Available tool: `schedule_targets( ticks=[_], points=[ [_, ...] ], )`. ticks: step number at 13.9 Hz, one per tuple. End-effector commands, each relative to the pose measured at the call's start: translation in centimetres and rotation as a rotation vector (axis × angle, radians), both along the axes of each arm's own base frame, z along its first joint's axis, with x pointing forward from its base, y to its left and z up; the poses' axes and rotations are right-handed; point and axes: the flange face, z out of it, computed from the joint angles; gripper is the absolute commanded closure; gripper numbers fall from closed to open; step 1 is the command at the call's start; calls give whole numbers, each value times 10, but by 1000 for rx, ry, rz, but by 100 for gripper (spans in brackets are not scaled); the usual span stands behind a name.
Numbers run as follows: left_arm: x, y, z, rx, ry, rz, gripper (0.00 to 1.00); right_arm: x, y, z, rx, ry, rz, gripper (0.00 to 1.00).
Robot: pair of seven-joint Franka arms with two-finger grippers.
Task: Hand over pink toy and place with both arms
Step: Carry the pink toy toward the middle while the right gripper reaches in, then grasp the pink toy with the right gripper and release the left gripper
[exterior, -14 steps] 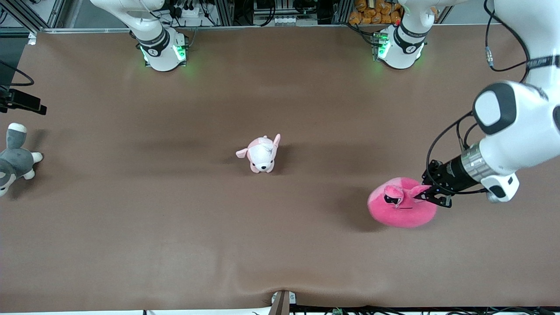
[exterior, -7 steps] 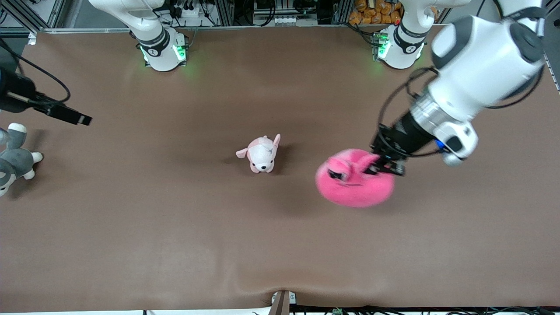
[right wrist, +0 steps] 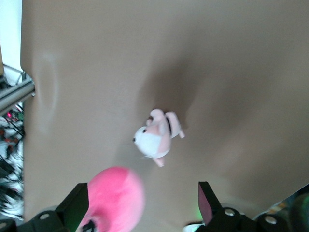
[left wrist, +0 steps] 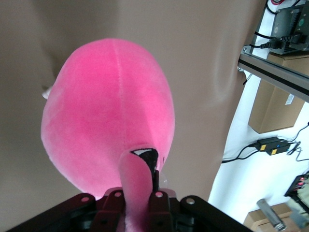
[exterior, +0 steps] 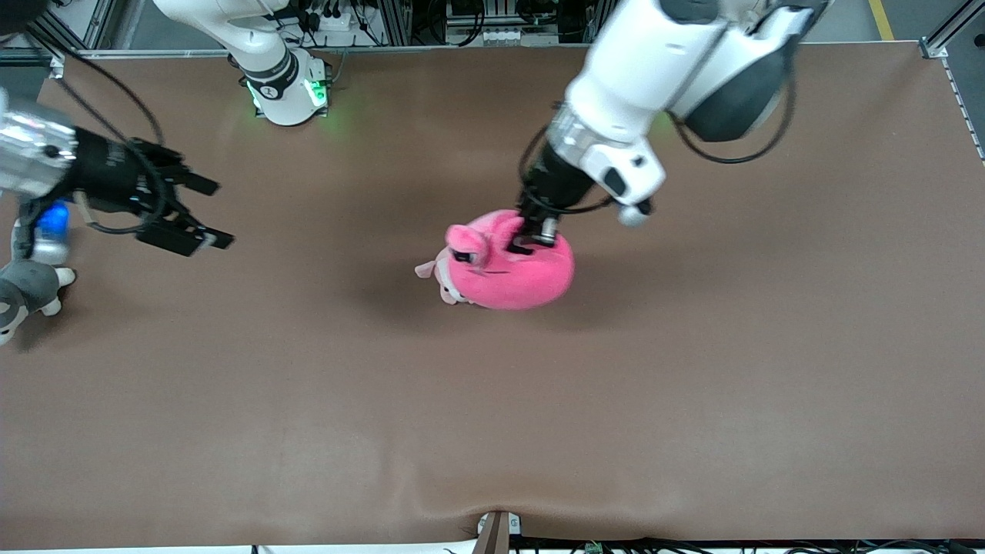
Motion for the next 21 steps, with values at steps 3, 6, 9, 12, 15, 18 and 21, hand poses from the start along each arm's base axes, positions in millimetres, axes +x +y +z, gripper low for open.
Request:
schedule_targets(
  ticks=[3, 6, 9, 12, 15, 18, 21],
  points=[
    [-13, -71, 2, -57, -90, 54, 100, 0, 88, -10, 1, 74, -171, 0],
    [-30, -100, -7, -74, -135, 64, 100, -13, 133, -33, -68, 106, -127, 0],
    [-37, -114, -13, -44, -179, 85, 100, -20, 164, -52, -225, 58, -128, 0],
    [-37, -114, -13, -42, -181, 87, 100, -17, 162, -51, -233, 32, -140, 25],
    [-37, -113, -10, -44, -184, 88, 100, -8, 163, -46, -200, -28, -172, 89],
    [-37, -111, -8, -45, -185, 90, 100, -8, 165, -49, -205, -30, -169, 100],
    [-37, -111, -8, -45, -185, 90, 100, -6, 162, -46, -207, -34, -175, 100]
  ],
)
